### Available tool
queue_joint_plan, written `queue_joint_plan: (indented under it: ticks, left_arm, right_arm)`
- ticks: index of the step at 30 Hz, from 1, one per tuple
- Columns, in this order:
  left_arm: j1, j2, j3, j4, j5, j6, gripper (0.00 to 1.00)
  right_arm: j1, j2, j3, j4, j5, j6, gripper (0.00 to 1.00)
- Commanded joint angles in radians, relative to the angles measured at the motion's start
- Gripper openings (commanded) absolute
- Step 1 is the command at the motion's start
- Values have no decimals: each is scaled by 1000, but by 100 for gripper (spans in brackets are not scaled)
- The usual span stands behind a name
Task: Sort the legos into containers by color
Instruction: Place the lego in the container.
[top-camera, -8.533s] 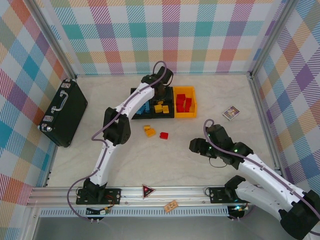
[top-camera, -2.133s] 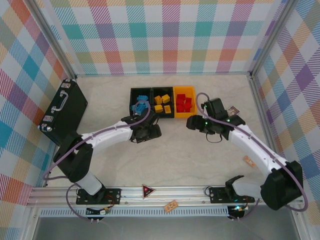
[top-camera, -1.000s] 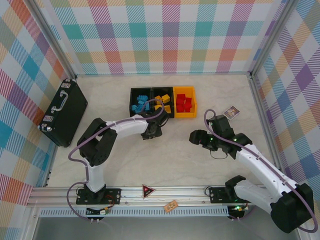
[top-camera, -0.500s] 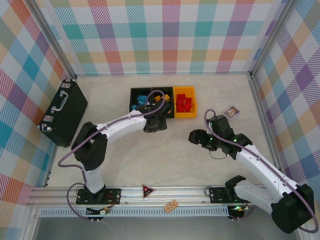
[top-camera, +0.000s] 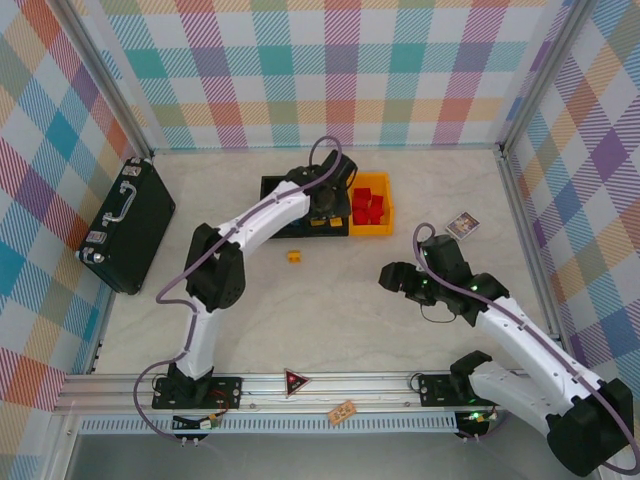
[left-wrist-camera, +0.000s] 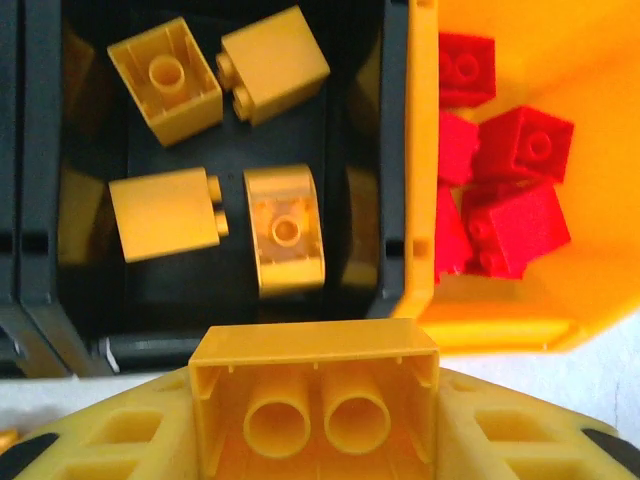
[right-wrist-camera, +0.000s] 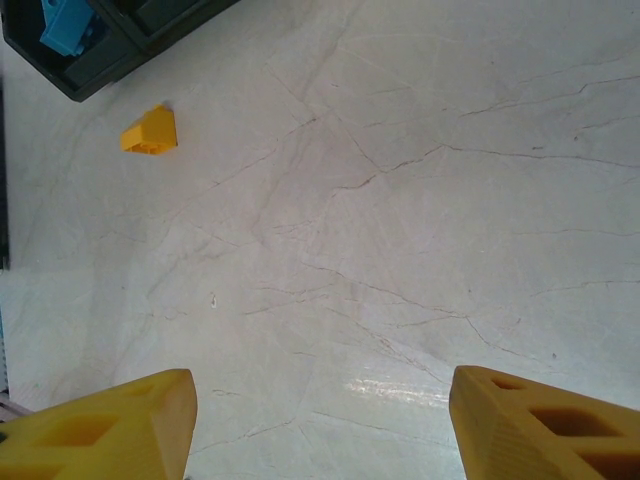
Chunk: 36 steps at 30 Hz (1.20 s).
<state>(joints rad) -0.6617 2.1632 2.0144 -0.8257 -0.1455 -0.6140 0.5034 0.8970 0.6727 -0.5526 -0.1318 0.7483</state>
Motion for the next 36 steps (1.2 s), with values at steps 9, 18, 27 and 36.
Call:
queue_joint_plan:
  ticks: [9,18,27,36]
  left_arm:
    - [59,207,311,-148,59,64,47]
    - [64,263,369,-170,34,72,54]
    - [62,205,352,-169,44,76,75]
    - [37,-4,98,-60,65,91,73]
  right_arm:
    - [11,-20,-17,-26,26,21,67]
    - [17,-27,-24,-27,34,27,67]
    - [25,-12,-24,-16,34,27,67]
    - [39,30,-8,11,26,18,67]
